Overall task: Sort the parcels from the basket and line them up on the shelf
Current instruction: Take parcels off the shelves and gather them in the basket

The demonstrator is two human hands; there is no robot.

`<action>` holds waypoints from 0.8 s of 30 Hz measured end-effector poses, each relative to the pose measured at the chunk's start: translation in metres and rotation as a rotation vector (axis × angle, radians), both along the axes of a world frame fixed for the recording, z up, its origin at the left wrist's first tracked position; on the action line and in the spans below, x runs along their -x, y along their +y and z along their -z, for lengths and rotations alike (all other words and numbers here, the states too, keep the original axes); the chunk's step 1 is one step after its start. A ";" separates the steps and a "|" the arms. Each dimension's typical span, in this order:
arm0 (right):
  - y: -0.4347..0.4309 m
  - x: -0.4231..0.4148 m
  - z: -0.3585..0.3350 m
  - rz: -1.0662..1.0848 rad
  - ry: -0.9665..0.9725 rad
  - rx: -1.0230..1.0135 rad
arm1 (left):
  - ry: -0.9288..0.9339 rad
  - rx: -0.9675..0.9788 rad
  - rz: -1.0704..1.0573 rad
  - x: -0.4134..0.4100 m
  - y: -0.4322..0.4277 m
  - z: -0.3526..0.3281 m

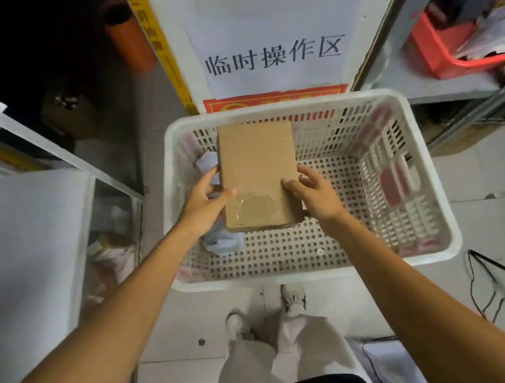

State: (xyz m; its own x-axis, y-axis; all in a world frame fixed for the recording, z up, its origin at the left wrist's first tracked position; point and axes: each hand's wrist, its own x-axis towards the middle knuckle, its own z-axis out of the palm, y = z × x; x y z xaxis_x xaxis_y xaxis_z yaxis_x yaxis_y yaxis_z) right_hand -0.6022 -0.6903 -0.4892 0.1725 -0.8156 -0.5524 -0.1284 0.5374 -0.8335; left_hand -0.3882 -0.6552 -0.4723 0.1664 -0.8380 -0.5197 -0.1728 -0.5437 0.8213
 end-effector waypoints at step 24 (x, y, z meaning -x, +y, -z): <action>-0.098 -0.037 0.241 0.140 0.230 -0.193 | -0.728 0.067 0.660 -0.017 -0.101 0.237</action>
